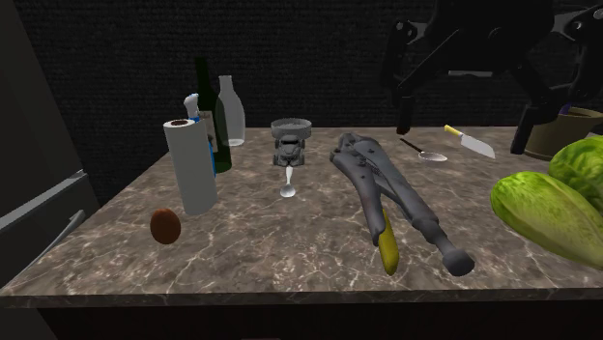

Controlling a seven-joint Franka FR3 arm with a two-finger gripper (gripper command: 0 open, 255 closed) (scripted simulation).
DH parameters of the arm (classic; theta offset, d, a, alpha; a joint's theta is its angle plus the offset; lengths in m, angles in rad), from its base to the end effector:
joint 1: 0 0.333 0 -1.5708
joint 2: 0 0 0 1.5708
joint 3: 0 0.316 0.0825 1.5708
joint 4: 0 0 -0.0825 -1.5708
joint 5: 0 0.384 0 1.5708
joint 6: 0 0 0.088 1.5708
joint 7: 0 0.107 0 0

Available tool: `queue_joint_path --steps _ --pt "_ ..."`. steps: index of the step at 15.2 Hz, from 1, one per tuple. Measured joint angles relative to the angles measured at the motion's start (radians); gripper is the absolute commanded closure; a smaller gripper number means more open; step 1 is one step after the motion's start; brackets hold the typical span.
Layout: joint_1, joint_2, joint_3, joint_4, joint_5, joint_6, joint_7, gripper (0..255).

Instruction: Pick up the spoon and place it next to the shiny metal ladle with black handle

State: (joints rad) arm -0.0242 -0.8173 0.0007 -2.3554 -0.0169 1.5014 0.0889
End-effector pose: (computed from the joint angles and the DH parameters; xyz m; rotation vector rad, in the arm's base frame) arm 0.2910 -0.0087 0.5942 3.1175 -0.1771 -0.0564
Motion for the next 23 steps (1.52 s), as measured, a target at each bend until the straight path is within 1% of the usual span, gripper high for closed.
queue_joint_path --steps 2,7,15,23 --pt "0.004 0.009 0.004 -0.004 0.005 0.015 0.001 0" --pt "0.043 0.081 0.043 -0.046 0.051 0.157 0.013 0" --pt "0.110 0.273 0.119 -0.069 0.119 0.428 0.026 0" --pt "0.164 0.492 0.191 -0.014 0.153 0.653 0.031 0"
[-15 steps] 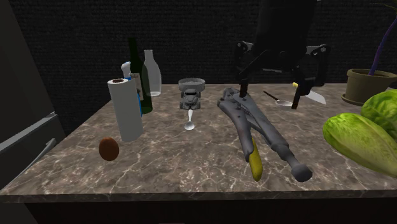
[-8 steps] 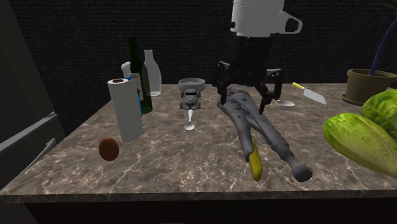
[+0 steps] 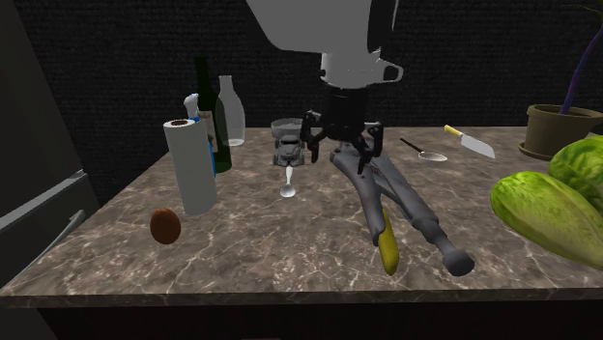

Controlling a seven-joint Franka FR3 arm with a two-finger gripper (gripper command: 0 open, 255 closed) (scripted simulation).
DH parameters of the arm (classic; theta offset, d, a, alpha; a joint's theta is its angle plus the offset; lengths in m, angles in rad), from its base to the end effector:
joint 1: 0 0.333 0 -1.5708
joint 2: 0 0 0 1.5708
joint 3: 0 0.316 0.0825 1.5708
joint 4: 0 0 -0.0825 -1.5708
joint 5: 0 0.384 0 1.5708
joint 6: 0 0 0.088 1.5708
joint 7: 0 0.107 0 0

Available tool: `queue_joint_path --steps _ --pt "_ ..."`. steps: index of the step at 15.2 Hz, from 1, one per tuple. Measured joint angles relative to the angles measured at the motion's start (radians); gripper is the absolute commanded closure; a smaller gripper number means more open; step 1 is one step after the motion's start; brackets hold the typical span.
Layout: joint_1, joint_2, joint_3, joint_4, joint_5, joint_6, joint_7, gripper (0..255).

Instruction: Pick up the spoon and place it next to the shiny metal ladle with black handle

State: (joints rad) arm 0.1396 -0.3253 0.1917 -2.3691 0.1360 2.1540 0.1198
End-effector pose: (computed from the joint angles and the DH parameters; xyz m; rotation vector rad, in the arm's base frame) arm 0.4292 0.1568 0.4579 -3.0529 -0.2078 -0.1402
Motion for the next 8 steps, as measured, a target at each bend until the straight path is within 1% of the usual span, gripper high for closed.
queue_joint_path --steps 5,8 --pt "0.027 0.155 0.045 0.078 -0.006 0.116 0.011 0" --pt "0.043 0.255 0.070 0.133 -0.024 0.183 0.023 0"
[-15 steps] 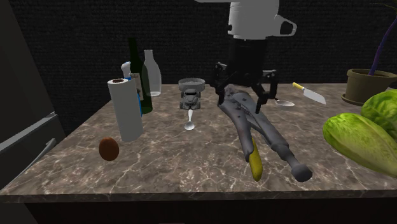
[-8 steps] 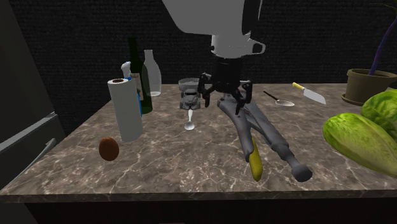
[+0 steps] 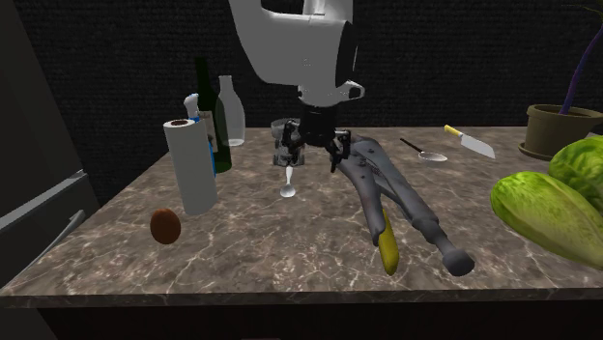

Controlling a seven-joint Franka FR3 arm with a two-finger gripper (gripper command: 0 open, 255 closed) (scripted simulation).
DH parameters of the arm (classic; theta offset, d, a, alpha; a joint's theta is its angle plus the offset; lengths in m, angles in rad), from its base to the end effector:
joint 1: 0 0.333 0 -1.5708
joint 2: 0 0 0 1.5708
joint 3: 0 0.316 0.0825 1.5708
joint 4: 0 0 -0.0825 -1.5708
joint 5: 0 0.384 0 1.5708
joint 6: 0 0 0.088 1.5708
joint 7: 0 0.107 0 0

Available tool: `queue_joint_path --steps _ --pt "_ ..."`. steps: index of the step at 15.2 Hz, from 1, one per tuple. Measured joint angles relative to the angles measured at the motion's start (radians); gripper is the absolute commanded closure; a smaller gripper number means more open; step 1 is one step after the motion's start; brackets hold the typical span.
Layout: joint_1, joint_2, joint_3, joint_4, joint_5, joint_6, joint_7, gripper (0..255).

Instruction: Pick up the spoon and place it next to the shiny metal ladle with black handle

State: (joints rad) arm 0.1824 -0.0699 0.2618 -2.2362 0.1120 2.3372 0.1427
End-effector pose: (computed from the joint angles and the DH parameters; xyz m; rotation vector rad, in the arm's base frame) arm 0.4769 0.2303 0.4152 -2.9990 -0.3487 -0.2146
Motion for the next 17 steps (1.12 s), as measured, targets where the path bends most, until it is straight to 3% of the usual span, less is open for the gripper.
queue_joint_path --steps 9,17 --pt "0.072 0.286 0.050 0.222 -0.104 0.122 0.068 0" --pt "0.093 0.379 0.040 0.239 -0.142 0.200 0.088 0"
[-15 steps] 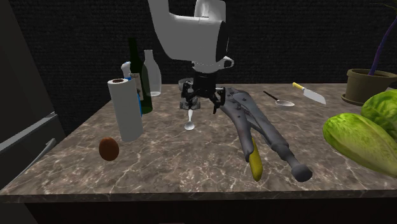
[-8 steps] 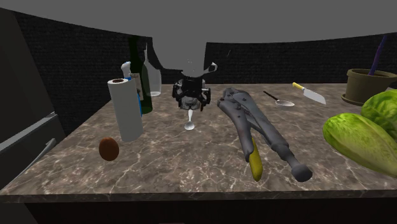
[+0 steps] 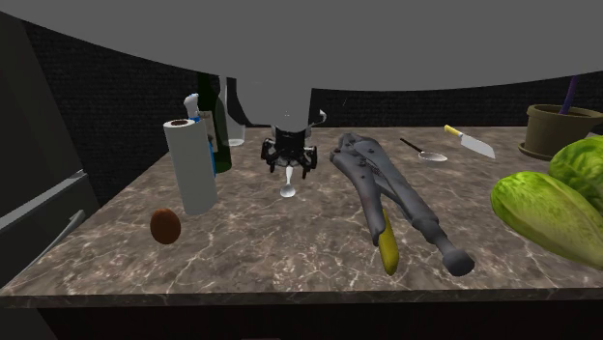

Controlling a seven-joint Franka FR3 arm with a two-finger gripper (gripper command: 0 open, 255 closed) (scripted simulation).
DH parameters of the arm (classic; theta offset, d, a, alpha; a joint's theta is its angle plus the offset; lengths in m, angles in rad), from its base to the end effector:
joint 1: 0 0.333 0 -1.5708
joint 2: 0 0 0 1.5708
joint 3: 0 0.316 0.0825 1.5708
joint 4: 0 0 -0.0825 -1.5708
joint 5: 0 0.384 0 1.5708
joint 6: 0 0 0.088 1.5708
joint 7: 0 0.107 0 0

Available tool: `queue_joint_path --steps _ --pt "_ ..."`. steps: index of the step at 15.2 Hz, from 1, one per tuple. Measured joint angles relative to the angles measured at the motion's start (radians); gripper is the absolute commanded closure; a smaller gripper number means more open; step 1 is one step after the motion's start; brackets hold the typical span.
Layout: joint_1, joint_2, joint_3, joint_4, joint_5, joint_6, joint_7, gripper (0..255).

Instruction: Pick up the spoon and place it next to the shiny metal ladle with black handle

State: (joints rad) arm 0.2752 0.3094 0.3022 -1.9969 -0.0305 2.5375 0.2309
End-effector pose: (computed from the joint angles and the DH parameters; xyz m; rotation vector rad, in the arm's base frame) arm 0.5283 0.3341 0.3367 -2.9236 -0.5090 -0.2969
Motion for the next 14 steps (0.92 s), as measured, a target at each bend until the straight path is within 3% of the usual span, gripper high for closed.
queue_joint_path --steps 6,7,14 --pt "0.003 0.009 -0.002 0.002 -0.004 0.007 0.004 0" --pt "0.003 0.009 -0.002 0.002 -0.004 0.007 0.004 255" --pt "0.003 0.009 -0.001 0.002 -0.004 0.007 0.004 255"
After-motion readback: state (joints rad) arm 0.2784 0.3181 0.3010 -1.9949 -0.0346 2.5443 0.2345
